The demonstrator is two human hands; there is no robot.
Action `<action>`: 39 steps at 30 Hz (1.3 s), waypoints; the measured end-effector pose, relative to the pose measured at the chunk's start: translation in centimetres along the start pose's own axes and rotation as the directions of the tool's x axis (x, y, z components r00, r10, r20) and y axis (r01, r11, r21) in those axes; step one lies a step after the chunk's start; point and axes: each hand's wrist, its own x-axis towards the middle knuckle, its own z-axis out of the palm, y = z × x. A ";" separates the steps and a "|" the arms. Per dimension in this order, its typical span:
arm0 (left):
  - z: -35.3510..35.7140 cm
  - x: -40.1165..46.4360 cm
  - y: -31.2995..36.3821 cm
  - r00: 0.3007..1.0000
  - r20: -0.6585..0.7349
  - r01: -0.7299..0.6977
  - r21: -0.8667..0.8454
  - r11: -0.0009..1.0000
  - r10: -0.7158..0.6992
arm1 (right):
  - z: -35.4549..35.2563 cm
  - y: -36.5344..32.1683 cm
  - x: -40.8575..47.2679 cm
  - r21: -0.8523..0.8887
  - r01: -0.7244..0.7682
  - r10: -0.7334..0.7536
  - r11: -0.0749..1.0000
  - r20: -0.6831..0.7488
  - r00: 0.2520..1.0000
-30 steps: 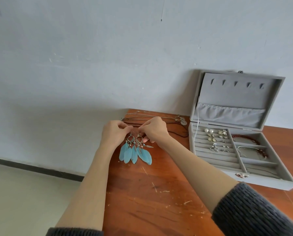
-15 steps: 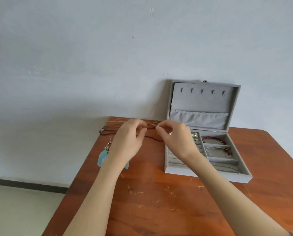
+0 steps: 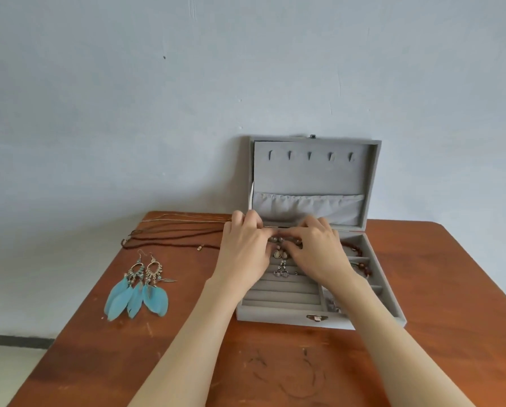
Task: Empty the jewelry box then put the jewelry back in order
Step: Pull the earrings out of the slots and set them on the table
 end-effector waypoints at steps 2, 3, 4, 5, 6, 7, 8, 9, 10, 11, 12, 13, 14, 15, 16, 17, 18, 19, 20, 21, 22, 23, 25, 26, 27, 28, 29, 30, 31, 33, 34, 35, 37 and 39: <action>0.1 0.1 -0.2 1.000 -0.019 -0.006 -0.010 1.000 0.006 | 0.0 0.4 0.3 0.016 0.000 0.000 1.000 -0.019 1.000; 0.2 0.2 -0.3 1.000 -0.026 -0.006 -0.011 1.000 0.006 | 0.0 0.5 0.4 0.022 -0.003 0.004 1.000 -0.034 0.999; 0.3 0.3 -0.3 1.000 -0.029 -0.004 -0.009 1.000 0.004 | 0.1 0.6 0.5 0.027 -0.005 0.006 1.000 -0.043 0.999; 0.4 0.4 -0.4 1.000 -0.030 -0.003 -0.007 1.000 0.003 | 0.1 0.6 0.5 0.034 -0.006 0.007 0.999 -0.049 0.999; 0.5 0.5 -0.4 1.000 -0.031 -0.002 -0.007 1.000 0.002 | 0.2 0.5 0.6 0.038 -0.006 0.008 0.999 -0.052 0.999; 0.6 0.6 -0.4 1.000 -0.031 0.001 -0.009 1.000 -0.001 | 0.4 0.5 0.6 0.039 -0.006 0.008 0.999 -0.053 0.999; 0.6 0.6 -0.4 1.000 -0.031 0.004 -0.011 1.000 -0.004 | 0.5 0.4 0.7 0.037 -0.006 0.009 0.999 -0.054 0.998; 0.6 0.6 -0.5 1.000 -0.026 0.005 -0.007 1.000 -0.005 | 0.6 0.4 0.7 0.036 -0.009 0.011 0.999 -0.057 0.998; 0.6 0.6 -0.5 1.000 -0.017 0.002 0.001 1.000 -0.002 | 0.6 0.3 0.7 0.034 -0.012 0.014 0.999 -0.059 0.998; 0.6 0.5 -0.5 1.000 -0.006 0.000 0.010 1.000 0.000 | 0.6 0.3 0.8 0.031 -0.014 0.016 0.999 -0.058 0.998; 0.6 0.5 -0.6 1.000 0.007 0.004 0.016 1.000 -0.004 | 0.6 0.4 0.8 0.026 -0.013 0.014 1.000 -0.050 0.999; 0.4 0.5 -0.7 1.000 0.017 0.016 0.015 1.000 -0.017 | 0.5 0.4 0.8 0.020 -0.009 0.009 1.000 -0.036 0.999; 0.2 0.4 -0.8 0.999 0.018 0.031 0.005 0.999 -0.032 | 0.5 0.4 0.8 0.013 -0.002 0.002 1.000 -0.024 1.000; -0.1 0.2 -0.9 0.999 0.011 0.045 -0.017 0.999 -0.044 | 0.5 0.3 0.7 0.005 0.008 -0.007 1.000 -0.017 1.000; -0.4 0.0 -1.0 0.999 -0.002 0.052 -0.051 0.997 -0.052 | 0.4 0.2 0.7 -0.004 0.019 -0.019 1.000 -0.018 1.000; -0.9 -0.2 -1.0 0.998 -0.017 0.057 -0.096 0.994 -0.058 | 0.2 0.1 0.7 -0.008 0.034 -0.034 0.999 -0.027 0.999; -1.5 -0.5 -1.1 0.997 -0.034 0.063 -0.151 0.987 -0.069 | 0.0 -0.1 0.7 -0.001 0.053 -0.053 0.999 -0.044 0.998; -2.2 -0.8 -1.3 0.994 -0.052 0.080 -0.214 0.974 -0.093 | -0.3 -0.5 0.7 0.028 0.075 -0.073 0.997 -0.064 0.995; -3.0 -1.1 -1.8 0.989 -0.062 0.111 -0.283 0.953 -0.134 | -0.6 -0.9 0.6 0.081 0.098 -0.091 0.992 -0.083 0.992; -3.8 -1.4 -2.4 0.980 -0.066 0.150 -0.357 0.922 -0.185 | -0.9 -1.4 0.5 0.153 0.121 -0.107 0.981 -0.095 0.990; -4.5 -1.8 -3.2 0.969 -0.062 0.194 -0.420 0.887 -0.241 | -1.2 -2.0 0.3 0.226 0.141 -0.123 0.964 -0.094 0.988; -5.1 -2.2 -4.2 0.955 -0.049 0.240 -0.451 0.860 -0.292 | -1.4 -2.7 0.1 0.288 0.156 -0.139 0.945 -0.081 0.987; -5.7 -3.1 -5.9 0.933 0.005 0.330 -0.418 0.846 -0.361 | -1.2 -4.3 -0.6 0.368 0.181 -0.175 0.912 -0.050 0.983; -5.8 -3.6 -6.6 0.925 0.054 0.368 -0.379 0.849 -0.377 | -0.9 -5.1 -0.8 0.388 0.198 -0.197 0.900 -0.041 0.980; -5.6 -4.0 -7.2 0.915 0.114 0.401 -0.331 0.854 -0.386 | -0.4 -5.8 -1.0 0.392 0.218 -0.222 0.894 -0.034 0.974; -5.5 -4.3 -7.7 0.903 0.171 0.427 -0.282 0.859 -0.393 | 0.1 -6.5 -1.1 0.380 0.235 -0.245 0.895 -0.021 0.969; -5.4 -4.5 -8.1 0.891 0.208 0.447 -0.246 0.860 -0.403 | 0.6 -7.1 -1.2 0.354 0.249 -0.265 0.902 -0.003 0.964; -5.4 -4.6 -8.5 0.881 0.225 0.463 -0.229 0.856 -0.416 | 1.2 -7.6 -1.2 0.317 0.261 -0.280 0.912 0.015 0.960; -5.5 -4.7 -8.9 0.874 0.230 0.475 -0.225 0.851 -0.427 | 1.8 -8.1 -1.1 0.275 0.274 -0.292 0.921 0.027 0.956; -5.7 -4.9 -9.6 0.861 0.248 0.497 -0.221 0.839 -0.445 | 3.0 -9.1 -0.7 0.183 0.307 -0.318 0.934 0.035 0.947; -5.7 -5.0 -9.7 0.852 0.264 0.509 -0.215 0.833 -0.453 | 3.6 -9.7 -0.5 0.125 0.325 -0.332 0.938 0.043 0.942; -5.6 -5.1 -9.8 0.844 0.277 0.519 -0.209 0.829 -0.459 | 4.1 -10.2 -0.2 0.065 0.339 -0.343 0.939 0.053 0.938; -5.3 -5.2 -9.6 0.835 0.296 0.530 -0.208 0.822 -0.464 | 5.1 -10.7 0.1 -0.033 0.345 -0.342 0.938 0.074 0.937; -5.1 -5.0 -9.5 0.832 0.306 0.538 -0.236 0.810 -0.463 | 5.5 -10.8 0.4 -0.082 0.329 -0.320 0.941 0.100 0.942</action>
